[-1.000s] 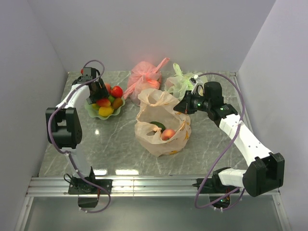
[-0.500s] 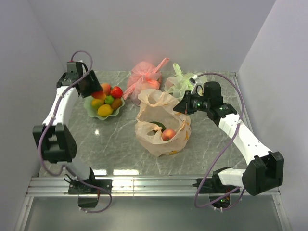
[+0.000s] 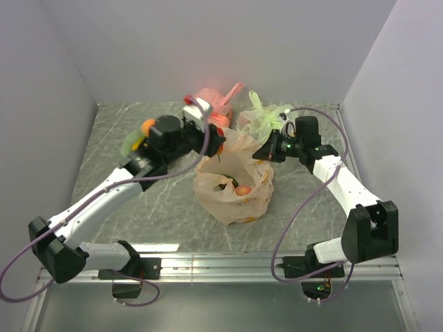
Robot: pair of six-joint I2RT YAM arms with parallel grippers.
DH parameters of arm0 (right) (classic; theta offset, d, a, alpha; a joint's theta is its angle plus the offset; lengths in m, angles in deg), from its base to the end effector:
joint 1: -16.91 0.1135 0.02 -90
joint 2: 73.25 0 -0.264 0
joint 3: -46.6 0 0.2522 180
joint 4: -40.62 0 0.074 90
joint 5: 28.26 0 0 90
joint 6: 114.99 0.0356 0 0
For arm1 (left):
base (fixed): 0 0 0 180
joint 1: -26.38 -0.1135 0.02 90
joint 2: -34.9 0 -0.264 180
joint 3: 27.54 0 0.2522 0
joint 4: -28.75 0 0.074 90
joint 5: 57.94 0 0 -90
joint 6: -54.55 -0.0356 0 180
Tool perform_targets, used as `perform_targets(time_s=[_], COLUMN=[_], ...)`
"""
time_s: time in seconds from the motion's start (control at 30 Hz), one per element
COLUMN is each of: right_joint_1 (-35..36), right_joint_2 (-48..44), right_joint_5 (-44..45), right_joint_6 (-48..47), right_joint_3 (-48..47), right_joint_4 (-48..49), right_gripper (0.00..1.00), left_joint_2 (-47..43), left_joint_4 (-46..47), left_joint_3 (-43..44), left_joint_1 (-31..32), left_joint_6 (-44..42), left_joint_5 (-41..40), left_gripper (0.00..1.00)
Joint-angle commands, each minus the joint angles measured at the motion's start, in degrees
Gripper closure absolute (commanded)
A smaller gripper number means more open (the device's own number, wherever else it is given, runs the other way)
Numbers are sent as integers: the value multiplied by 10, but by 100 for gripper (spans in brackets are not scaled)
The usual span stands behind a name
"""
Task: Place the fake fruits into the plastic bag and tie a complex knot
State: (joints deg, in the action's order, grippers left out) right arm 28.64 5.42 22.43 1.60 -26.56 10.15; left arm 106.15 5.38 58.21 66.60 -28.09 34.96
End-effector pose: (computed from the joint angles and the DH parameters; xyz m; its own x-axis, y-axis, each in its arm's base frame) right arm 0.2905 0.0833 0.2885 -0.8095 0.1856 -0.5570 -0.3320 0.6377 0.6950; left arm 0.2184 -0.1871 0.4097 -0.2043 0.0052 -0.9789 0.6624 0.7371 -0.1343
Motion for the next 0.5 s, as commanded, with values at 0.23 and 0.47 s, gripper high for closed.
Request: perform_targets(time_s=[0.23,0.47], right_joint_1=[-25,-30], right_joint_2=[28,33], right_joint_5=[-65,-68], right_joint_6=[86,76], right_joint_3=[4,1], right_joint_4=[51,43], right_gripper=[100,100], left_joint_2=[84,63], left_joint_4=[145,25], left_joint_3=[-49,50], left_joint_1=[134,113], left_joint_6=[-169,-117], left_joint_5=[-147,-159], left_gripper=[30,1])
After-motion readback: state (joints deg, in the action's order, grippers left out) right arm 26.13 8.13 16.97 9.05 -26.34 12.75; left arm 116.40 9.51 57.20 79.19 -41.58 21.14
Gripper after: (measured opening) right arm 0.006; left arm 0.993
